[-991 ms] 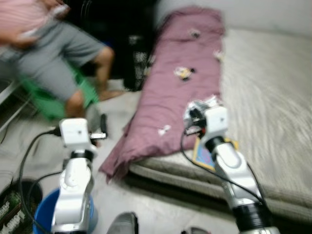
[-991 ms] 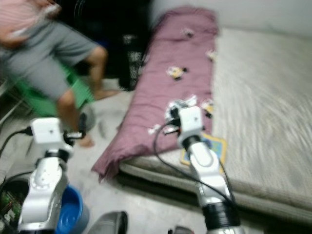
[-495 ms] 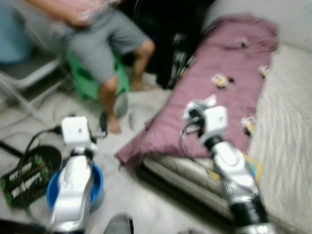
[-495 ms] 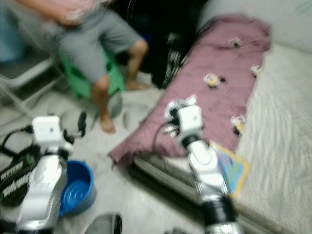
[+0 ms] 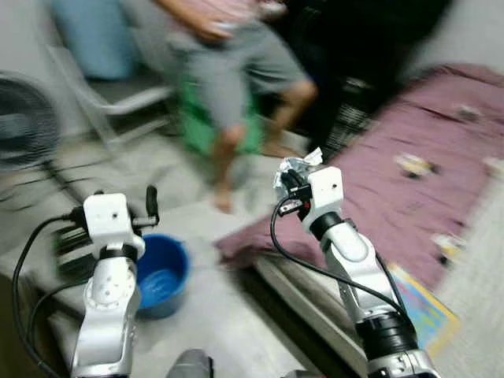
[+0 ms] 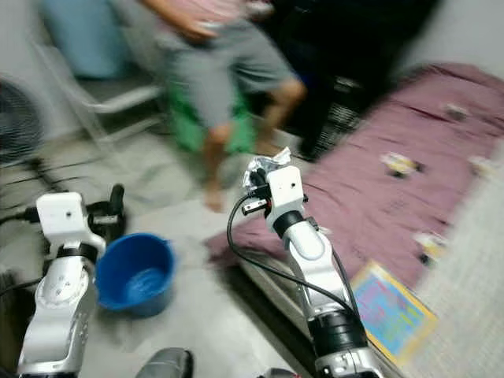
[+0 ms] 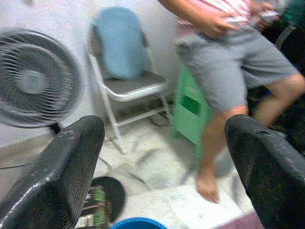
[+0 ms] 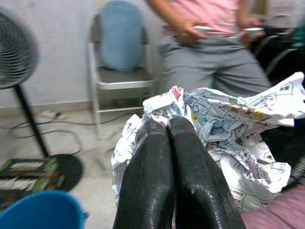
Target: Clean up the room
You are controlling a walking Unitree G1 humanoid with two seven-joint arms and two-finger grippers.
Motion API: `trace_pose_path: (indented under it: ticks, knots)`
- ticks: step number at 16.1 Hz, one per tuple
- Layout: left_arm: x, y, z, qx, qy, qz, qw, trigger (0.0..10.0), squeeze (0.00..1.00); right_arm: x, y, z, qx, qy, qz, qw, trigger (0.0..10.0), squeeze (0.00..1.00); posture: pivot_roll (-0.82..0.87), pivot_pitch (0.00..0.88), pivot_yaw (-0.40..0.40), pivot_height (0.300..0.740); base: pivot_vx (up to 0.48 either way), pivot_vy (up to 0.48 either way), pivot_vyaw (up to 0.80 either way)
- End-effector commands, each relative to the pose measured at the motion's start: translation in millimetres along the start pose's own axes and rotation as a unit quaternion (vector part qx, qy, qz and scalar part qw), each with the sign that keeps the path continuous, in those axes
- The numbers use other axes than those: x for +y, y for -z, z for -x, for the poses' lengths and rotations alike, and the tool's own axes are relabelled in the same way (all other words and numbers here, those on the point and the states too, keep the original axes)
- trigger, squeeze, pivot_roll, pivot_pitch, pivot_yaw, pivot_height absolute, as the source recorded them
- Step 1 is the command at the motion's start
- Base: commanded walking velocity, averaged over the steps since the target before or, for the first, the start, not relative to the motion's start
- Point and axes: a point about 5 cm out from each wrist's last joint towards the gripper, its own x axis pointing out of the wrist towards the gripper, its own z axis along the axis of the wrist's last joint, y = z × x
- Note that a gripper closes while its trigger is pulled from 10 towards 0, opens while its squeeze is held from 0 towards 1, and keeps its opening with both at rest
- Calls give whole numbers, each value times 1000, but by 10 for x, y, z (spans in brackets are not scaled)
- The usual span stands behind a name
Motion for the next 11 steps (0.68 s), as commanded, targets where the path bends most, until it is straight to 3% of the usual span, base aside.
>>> trace_pose_path:
  ticks: [1, 11]
  knots:
    - [-42, -3, -10, -2, 6, -2, 1000, 10000, 0, -70, 19, 27, 4, 9, 4, 1000, 10000, 0, -9, 38, -40, 740, 0, 0, 794]
    - [-41, -17, -45, -5, 15, -4, 1000, 10000, 0, -74, 17, 16, 0, 11, 3, 1000, 10000, 0, -8, 49, -34, 740, 0, 0, 794]
